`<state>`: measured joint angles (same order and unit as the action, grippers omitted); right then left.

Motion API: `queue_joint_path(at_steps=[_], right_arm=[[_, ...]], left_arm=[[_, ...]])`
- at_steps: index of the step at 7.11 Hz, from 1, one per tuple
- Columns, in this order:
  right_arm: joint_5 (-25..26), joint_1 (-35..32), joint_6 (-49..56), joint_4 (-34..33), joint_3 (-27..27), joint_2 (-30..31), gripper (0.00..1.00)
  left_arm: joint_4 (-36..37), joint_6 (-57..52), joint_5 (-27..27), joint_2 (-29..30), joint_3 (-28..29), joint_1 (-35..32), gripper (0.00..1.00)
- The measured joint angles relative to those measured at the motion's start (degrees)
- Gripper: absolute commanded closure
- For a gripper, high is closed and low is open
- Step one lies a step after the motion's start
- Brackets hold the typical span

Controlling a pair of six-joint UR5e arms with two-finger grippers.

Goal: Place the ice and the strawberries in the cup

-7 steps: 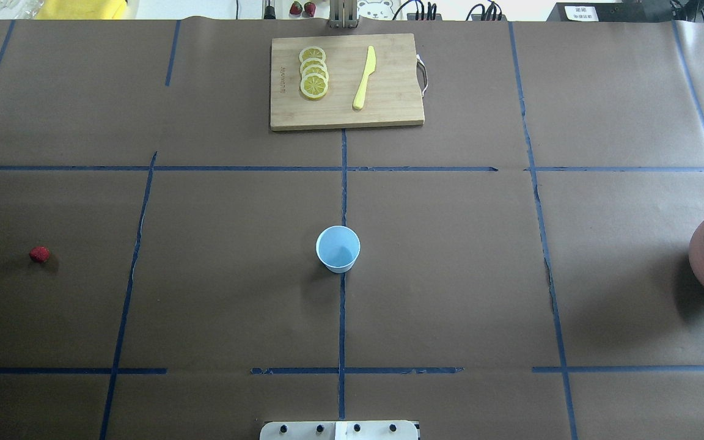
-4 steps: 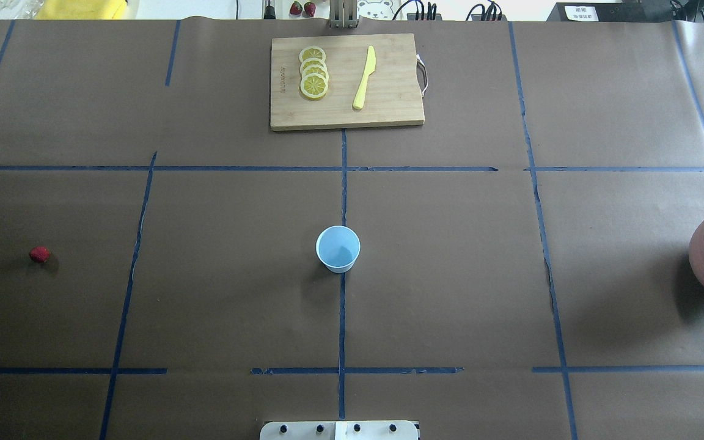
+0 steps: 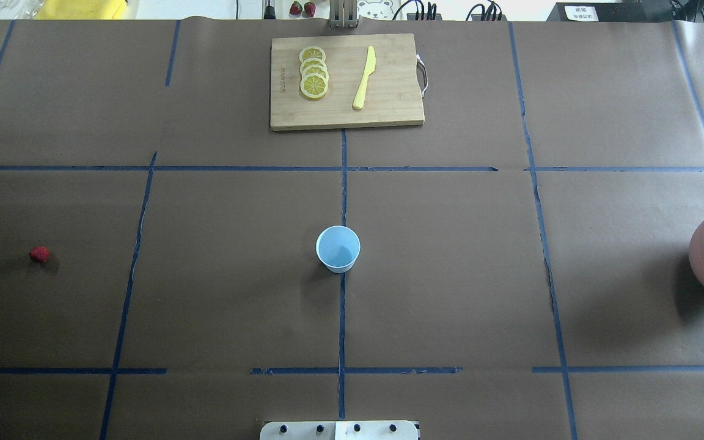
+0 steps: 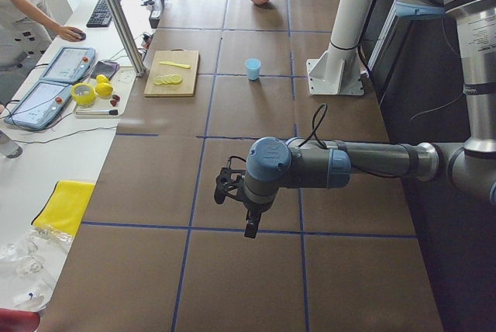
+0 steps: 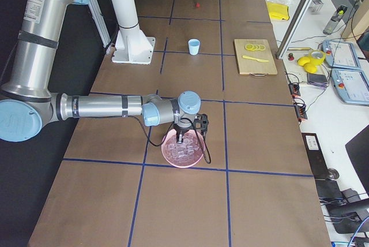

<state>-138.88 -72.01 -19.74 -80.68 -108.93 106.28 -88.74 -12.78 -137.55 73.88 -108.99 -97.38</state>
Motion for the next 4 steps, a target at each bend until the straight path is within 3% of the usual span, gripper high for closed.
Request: queue_joint_path(at_steps=[2, 4], right_arm=[[-0.32, -0.71, -8.1, -0.25, -9.97, -1.37, 1.0], [-0.94, 3.25, -24.51, -0.2, -14.31, -10.4, 1.0]], left_arm=[[-0.08, -0.18, -0.04, 0.04, -0.28, 0.0, 0.0], [-1.0, -0.3, -0.21, -0.04, -0.32, 0.0, 0.0]])
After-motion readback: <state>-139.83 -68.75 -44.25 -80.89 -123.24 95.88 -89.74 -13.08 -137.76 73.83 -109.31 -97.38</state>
